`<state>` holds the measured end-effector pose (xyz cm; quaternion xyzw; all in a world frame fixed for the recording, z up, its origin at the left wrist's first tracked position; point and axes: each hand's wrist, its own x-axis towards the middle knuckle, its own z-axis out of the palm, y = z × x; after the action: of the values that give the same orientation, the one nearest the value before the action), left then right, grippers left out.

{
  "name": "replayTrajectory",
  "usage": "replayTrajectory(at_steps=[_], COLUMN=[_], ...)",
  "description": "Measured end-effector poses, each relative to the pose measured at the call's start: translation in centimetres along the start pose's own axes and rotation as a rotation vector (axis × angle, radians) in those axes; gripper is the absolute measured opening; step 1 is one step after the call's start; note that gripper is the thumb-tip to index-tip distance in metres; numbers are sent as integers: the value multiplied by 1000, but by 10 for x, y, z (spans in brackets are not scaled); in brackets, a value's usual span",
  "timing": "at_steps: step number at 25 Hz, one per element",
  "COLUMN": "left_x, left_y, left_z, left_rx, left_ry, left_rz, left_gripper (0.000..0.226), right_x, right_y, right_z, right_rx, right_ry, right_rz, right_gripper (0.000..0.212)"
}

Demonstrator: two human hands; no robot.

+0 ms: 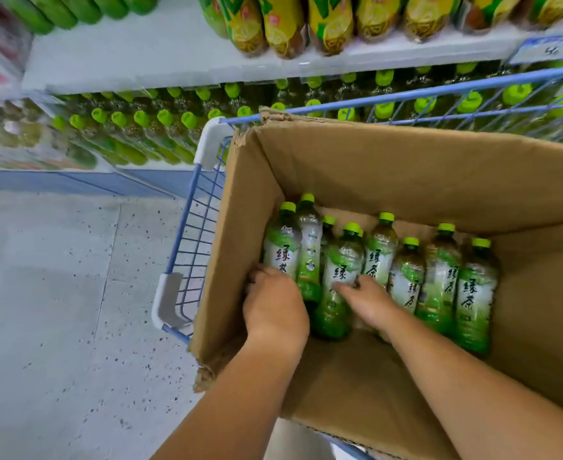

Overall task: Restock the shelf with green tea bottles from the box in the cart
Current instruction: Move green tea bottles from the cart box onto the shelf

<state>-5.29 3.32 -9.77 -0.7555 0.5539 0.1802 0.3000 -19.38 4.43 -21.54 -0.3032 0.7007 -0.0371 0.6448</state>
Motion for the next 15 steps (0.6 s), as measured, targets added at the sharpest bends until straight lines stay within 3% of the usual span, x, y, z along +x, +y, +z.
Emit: replayTrajectory(at_steps=[3, 5, 9, 15], left_x=[15, 22, 39, 51], left_y=[1, 3, 6, 8], left_z=[9, 12, 14, 26], left_rx=[-222, -330, -577, -716], left_ry=[-152, -217, -183, -166], left_rz=[-18, -64, -188, -174], left_gripper=[41, 52, 60, 64], right_x=[12, 16, 16, 13], right_y=[3, 5, 6, 11], right_z=[2, -4, -15, -23], right_rx=[43, 52, 70, 109], right_ry=[113, 118, 37, 133], right_rz=[-8, -24, -48, -48], right_gripper=[47, 50, 42, 50])
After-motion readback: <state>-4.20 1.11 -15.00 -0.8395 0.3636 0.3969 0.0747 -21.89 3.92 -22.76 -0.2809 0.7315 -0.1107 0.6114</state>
